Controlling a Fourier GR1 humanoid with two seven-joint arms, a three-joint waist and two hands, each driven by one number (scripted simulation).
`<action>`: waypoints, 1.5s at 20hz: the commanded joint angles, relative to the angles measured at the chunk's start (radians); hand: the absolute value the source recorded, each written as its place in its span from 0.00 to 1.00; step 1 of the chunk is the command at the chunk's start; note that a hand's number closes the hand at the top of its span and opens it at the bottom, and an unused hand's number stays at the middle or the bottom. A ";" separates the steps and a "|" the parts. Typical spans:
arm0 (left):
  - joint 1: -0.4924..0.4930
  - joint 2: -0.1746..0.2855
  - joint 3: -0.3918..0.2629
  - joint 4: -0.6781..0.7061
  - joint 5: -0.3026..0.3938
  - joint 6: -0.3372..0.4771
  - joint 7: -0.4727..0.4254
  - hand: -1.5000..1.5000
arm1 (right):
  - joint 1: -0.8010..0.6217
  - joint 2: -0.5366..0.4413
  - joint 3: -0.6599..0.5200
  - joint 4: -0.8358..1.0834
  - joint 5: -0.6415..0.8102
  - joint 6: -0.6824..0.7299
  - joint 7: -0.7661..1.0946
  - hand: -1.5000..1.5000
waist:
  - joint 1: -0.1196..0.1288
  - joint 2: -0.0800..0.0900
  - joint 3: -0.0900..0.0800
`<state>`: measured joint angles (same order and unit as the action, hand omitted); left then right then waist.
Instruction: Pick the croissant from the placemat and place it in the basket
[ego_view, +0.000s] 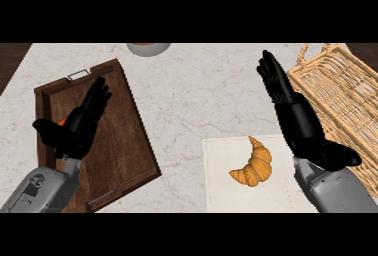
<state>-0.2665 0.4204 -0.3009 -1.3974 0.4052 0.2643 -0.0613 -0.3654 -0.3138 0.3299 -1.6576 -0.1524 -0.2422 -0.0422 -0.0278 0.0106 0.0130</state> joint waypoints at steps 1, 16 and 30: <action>-0.031 -0.006 0.009 0.087 -0.058 -0.016 0.006 0.50 | 0.104 0.026 -0.055 0.018 -0.025 0.016 -0.102 1.00 | 0.020 -0.009 -0.013; 0.008 0.083 -0.019 0.074 -0.110 0.040 0.204 0.50 | 0.485 0.221 -0.104 -0.069 0.170 -0.298 -0.622 0.00 | 0.005 -0.016 -0.015; 0.024 0.123 -0.001 0.040 -0.117 0.033 0.226 0.50 | 0.888 -0.381 -0.086 -0.391 0.490 -0.013 0.040 0.00 | 0.012 -0.015 -0.021</action>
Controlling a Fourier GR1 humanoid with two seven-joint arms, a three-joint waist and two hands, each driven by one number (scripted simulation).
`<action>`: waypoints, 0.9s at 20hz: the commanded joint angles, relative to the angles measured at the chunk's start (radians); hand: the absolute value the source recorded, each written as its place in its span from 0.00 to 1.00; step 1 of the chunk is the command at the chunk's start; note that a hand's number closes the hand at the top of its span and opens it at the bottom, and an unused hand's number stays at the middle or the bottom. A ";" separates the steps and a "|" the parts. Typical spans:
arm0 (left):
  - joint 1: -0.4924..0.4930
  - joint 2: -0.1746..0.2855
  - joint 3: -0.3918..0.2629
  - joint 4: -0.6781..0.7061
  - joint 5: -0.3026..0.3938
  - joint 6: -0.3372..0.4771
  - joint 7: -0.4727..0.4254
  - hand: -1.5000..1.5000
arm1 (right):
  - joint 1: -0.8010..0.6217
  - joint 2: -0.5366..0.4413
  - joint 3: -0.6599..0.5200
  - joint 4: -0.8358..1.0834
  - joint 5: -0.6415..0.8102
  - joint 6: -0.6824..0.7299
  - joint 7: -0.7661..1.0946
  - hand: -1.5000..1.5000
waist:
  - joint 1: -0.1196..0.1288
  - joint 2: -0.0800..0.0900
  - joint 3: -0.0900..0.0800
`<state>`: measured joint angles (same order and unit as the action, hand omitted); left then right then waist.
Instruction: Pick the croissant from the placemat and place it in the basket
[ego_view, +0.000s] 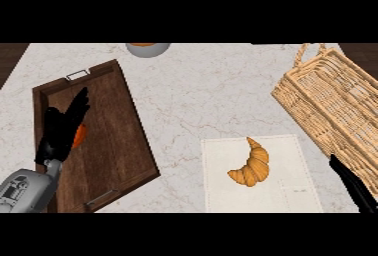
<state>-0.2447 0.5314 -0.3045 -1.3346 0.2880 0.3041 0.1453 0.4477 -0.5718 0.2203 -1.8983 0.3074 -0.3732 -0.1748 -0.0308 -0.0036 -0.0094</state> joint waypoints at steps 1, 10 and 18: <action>0.016 -0.004 -0.010 -0.006 -0.004 -0.018 -0.006 0.50 | 0.078 -0.145 0.032 -0.221 0.019 0.158 0.226 0.00 | 0.014 0.001 0.001; 0.048 -0.037 0.015 -0.090 -0.059 -0.020 0.051 0.50 | 0.111 -0.113 0.018 -0.529 0.055 0.265 0.557 0.00 | 0.026 0.001 0.009; 0.055 -0.090 0.054 -0.044 -0.114 -0.054 0.006 0.50 | 0.037 0.028 0.049 -0.462 0.204 0.217 0.595 0.00 | 0.028 0.002 0.009</action>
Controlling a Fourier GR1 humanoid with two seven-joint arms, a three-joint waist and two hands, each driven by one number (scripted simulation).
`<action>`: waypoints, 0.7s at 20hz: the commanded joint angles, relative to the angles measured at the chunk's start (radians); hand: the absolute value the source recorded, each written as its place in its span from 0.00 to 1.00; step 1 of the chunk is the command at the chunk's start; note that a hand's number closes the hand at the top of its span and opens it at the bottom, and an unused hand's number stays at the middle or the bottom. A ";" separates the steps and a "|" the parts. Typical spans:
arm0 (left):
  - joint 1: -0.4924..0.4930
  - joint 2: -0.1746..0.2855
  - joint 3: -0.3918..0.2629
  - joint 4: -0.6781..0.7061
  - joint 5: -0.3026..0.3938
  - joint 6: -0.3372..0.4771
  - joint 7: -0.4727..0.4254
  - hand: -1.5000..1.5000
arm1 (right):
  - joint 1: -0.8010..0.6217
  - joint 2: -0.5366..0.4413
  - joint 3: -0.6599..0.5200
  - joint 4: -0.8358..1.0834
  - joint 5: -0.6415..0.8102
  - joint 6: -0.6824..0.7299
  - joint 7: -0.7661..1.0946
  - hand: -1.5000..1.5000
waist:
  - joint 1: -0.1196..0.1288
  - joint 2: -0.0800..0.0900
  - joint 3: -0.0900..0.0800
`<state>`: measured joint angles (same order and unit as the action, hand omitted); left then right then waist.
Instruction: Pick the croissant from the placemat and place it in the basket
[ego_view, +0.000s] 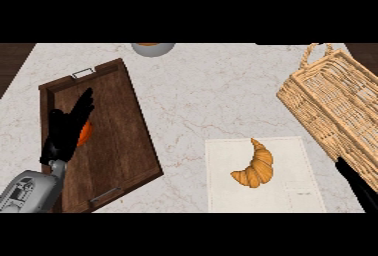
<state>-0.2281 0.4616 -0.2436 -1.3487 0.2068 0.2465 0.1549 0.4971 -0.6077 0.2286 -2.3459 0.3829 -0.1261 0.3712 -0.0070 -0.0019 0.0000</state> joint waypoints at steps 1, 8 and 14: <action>-0.055 -0.039 -0.003 -0.013 -0.048 0.019 0.092 0.50 | -0.046 0.038 -0.046 0.036 0.036 0.011 -0.005 0.00 | 0.000 0.001 0.000; 0.030 -0.051 0.046 -0.084 -0.092 -0.029 0.079 0.50 | -0.108 0.162 0.015 0.166 0.121 0.036 -0.017 0.00 | 0.007 0.001 0.000; -0.029 -0.109 0.084 0.031 -0.125 -0.071 0.048 0.50 | -0.177 0.252 0.063 0.314 0.196 0.011 -0.088 0.00 | 0.003 0.002 0.000</action>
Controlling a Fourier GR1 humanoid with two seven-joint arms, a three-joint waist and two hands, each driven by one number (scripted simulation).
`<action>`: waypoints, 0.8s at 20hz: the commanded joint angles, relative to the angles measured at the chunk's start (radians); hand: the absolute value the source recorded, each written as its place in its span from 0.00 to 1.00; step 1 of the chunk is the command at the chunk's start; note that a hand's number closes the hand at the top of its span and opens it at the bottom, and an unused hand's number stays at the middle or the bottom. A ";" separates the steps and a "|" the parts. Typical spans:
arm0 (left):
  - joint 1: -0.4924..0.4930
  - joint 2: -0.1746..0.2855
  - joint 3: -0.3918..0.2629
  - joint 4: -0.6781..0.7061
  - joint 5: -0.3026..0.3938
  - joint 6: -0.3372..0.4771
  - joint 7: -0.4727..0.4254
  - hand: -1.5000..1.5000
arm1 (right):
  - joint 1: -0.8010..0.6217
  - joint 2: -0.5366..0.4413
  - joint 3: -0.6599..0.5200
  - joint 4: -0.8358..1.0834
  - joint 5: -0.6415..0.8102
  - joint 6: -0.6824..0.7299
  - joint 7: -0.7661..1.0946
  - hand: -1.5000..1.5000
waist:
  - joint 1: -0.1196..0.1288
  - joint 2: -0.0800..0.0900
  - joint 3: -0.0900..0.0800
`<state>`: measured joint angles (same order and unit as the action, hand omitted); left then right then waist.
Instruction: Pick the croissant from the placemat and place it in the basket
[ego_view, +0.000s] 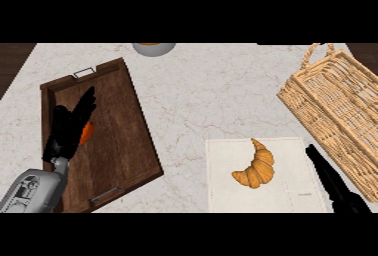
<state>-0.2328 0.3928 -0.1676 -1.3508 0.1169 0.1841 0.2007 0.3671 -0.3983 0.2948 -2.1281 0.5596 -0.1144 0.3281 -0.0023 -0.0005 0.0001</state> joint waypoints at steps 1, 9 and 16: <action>0.046 -0.020 0.018 -0.042 -0.041 -0.009 0.023 0.50 | -0.079 0.050 0.008 0.055 0.043 0.043 0.038 0.00 | 0.003 0.000 0.000; 0.013 -0.078 0.065 -0.032 -0.091 -0.047 0.030 0.50 | -0.166 0.119 -0.046 0.227 0.060 0.027 -0.078 0.00 | 0.001 0.000 0.000; 0.037 -0.097 0.106 -0.062 -0.112 -0.077 0.041 0.50 | -0.220 0.218 -0.020 0.422 0.142 -0.049 -0.134 0.00 | 0.003 0.000 0.000</action>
<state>-0.2094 0.3154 -0.0779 -1.3796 0.0180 0.1080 0.2129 0.1989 -0.2256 0.2790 -1.8230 0.6683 -0.1337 0.2238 -0.0009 -0.0011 0.0007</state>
